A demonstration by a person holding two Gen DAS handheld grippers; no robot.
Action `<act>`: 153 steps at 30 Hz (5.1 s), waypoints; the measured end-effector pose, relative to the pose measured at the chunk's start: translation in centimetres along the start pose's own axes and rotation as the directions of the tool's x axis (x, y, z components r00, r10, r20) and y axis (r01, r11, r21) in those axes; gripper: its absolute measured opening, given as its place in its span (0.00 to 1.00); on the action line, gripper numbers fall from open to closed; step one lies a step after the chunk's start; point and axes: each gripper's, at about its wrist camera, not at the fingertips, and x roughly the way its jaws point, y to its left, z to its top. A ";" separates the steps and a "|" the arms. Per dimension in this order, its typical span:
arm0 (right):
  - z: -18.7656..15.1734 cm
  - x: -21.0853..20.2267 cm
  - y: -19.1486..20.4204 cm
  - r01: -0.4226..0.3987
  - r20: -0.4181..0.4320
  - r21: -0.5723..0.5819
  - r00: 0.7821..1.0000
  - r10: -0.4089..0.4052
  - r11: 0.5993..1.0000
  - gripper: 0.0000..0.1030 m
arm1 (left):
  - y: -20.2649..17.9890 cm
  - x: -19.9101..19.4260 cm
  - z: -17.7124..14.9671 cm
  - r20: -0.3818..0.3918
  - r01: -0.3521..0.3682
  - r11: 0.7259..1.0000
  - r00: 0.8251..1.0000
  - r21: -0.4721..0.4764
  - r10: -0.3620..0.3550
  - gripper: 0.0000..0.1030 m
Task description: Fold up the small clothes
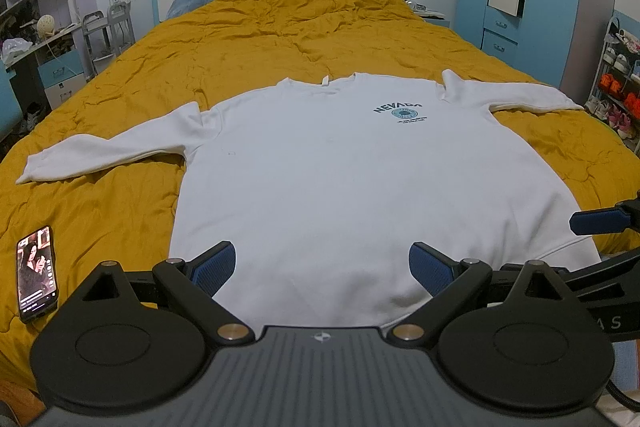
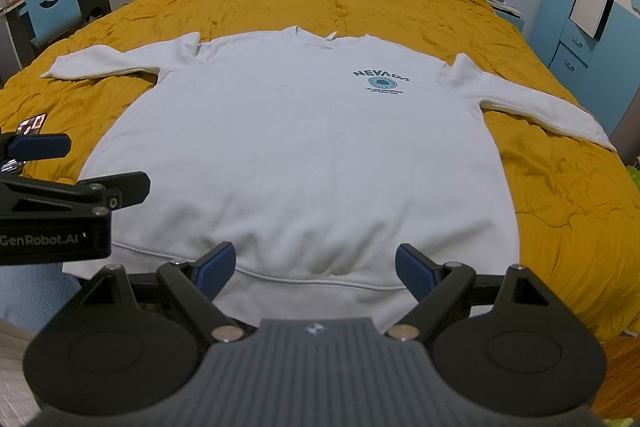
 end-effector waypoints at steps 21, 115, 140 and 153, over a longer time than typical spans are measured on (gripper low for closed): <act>1.9 0.5 -0.6 0.008 0.073 -0.003 0.997 -0.007 1.000 0.81 | 1.3 1.5 1.0 0.010 0.003 1.000 1.000 -0.025 -0.002 1.00; 15.1 21.0 -3.1 -0.239 0.062 0.200 0.971 0.231 0.950 0.49 | 12.1 18.9 11.4 -0.111 0.302 0.926 0.936 -0.227 -0.333 0.61; 28.8 22.5 1.7 -0.431 0.144 0.267 0.902 0.407 0.862 0.00 | 22.9 18.6 10.3 -0.108 0.009 0.926 0.993 -0.378 -0.054 0.61; 40.6 14.2 1.0 -0.499 0.397 0.083 0.811 0.430 0.863 0.00 | 21.1 27.4 9.3 -0.164 -0.008 0.900 0.984 -0.436 -0.070 0.54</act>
